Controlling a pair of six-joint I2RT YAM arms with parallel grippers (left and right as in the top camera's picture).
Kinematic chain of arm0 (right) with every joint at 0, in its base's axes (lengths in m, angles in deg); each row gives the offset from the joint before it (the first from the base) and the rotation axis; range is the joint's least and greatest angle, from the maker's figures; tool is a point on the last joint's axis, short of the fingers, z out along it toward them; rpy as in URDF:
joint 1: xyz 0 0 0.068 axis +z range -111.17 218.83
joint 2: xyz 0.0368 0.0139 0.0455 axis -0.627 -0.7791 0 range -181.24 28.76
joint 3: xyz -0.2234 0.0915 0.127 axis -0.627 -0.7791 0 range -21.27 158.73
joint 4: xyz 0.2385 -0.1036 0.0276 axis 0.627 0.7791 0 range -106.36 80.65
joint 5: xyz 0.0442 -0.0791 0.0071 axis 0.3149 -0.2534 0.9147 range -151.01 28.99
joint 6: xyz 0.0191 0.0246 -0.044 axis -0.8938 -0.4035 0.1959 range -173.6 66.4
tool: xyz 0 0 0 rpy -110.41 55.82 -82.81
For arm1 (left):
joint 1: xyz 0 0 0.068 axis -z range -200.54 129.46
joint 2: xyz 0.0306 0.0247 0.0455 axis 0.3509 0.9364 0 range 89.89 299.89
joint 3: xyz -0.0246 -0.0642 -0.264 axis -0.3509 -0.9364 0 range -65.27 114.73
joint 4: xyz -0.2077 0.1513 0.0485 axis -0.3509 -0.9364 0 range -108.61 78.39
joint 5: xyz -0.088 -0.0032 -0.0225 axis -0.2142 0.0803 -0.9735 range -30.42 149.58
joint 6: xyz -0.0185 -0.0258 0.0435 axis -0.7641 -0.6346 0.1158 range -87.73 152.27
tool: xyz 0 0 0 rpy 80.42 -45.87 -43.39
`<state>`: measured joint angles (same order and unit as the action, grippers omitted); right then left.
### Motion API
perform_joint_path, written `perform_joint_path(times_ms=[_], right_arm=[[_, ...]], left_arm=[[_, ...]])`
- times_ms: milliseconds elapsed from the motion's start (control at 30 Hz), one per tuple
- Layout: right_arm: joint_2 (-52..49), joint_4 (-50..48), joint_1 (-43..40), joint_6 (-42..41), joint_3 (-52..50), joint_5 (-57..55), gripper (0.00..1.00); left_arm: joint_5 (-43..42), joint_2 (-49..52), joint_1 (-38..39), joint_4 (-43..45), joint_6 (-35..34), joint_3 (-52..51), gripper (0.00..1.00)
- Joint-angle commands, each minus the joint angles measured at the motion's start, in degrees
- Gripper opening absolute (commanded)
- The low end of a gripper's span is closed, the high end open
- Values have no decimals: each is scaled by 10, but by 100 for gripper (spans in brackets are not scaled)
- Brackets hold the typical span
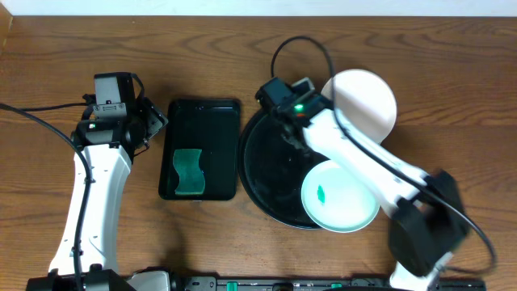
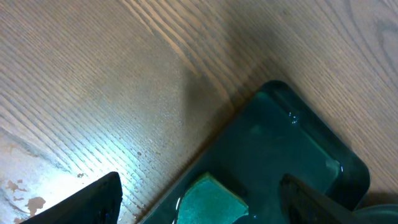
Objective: Clean dirty plates on tray and stack at the side
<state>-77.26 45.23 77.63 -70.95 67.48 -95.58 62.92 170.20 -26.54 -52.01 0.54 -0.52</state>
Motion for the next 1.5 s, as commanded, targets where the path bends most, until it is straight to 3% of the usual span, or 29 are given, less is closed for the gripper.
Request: perform_joint_path(times_ms=[0, 200, 300, 500, 833, 1467], right_arm=[[62, 9, -10, 7, 2, -31, 1], [133, 47, -54, 10, 2, -28, 1], [152, 63, -99, 51, 2, 18, 1], [171, 77, -227, 129, 2, 177, 1], [140, 73, -441, 122, 0, 184, 1], [-34, -101, -447, 130, -71, 186, 1]], left_arm=[[1, -2, -2, 0, -5, 3, 81], [1, -2, -2, 0, -5, 3, 80], [1, -2, -2, 0, -5, 3, 80], [1, -2, -2, 0, -5, 3, 80], [1, -2, -2, 0, -5, 3, 81], [1, -2, -2, 0, -5, 3, 81]])
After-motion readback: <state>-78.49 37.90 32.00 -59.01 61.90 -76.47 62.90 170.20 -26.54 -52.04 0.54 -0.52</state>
